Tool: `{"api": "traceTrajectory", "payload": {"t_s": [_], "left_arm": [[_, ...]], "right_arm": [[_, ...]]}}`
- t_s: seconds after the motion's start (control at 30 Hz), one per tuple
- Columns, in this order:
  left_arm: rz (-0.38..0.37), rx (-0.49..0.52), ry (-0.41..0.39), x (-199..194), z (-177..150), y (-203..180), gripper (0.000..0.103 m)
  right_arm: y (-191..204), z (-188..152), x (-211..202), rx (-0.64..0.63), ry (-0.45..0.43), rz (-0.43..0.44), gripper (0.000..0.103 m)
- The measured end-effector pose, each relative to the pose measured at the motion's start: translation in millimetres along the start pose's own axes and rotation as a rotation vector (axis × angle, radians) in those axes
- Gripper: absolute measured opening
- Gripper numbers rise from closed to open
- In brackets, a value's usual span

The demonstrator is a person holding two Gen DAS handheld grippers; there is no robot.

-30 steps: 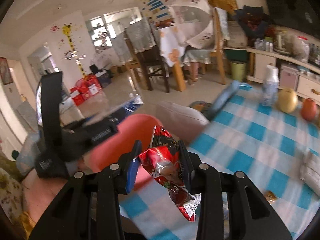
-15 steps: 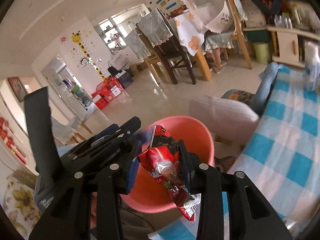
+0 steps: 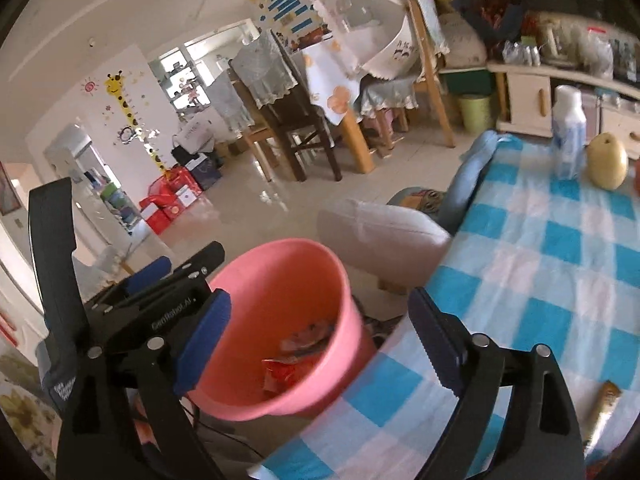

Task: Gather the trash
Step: 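Open both tools over the pink bucket to drop the carton and red bag, then move both open tools back over the table toward the remaining items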

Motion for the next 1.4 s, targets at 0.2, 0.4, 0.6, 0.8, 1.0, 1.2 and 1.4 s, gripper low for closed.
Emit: {"api": "traceTrajectory", "payload": {"t_s": [0.2,0.4,0.6,0.8,1.0,1.2,1.4], "left_arm": [[0.002,0.023,-0.01,-4,-1,-7,0.078],[-0.011,0.063,-0.048,-15,2,-21,0.087],[-0.023,0.119,-0.071,-25,-1,-42,0.088],[-0.044,0.161,-0.094,-37,-3,-63,0.088],[-0.056,0.215,-0.117,-47,-7,-85,0.088],[-0.077,0.249,-0.129,-55,-12,-102,0.088],[-0.128,0.284,-0.145,-68,-20,-121,0.088]], "right_arm": [[-5,-14,-18,-0.064,-0.003,-0.086,0.09],[-9,-28,-35,-0.133,0.007,-0.167,0.093],[-19,-39,-51,-0.145,0.023,-0.212,0.093],[-29,-48,-70,-0.169,0.03,-0.268,0.094],[-42,-54,-89,-0.162,0.031,-0.308,0.094],[-58,-61,-110,-0.141,0.021,-0.345,0.094],[-75,-63,-136,-0.12,-0.013,-0.383,0.094]]}}
Point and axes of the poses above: each gripper's, at about its wrist camera, not at the fingertips, and x roughly the way its jaws point, y to its left, z to its top, the point moved 4 cm from there along x, roughly the way its jaws point, and after that the axes turned 10 degrees about z, right-handed, at the moved point
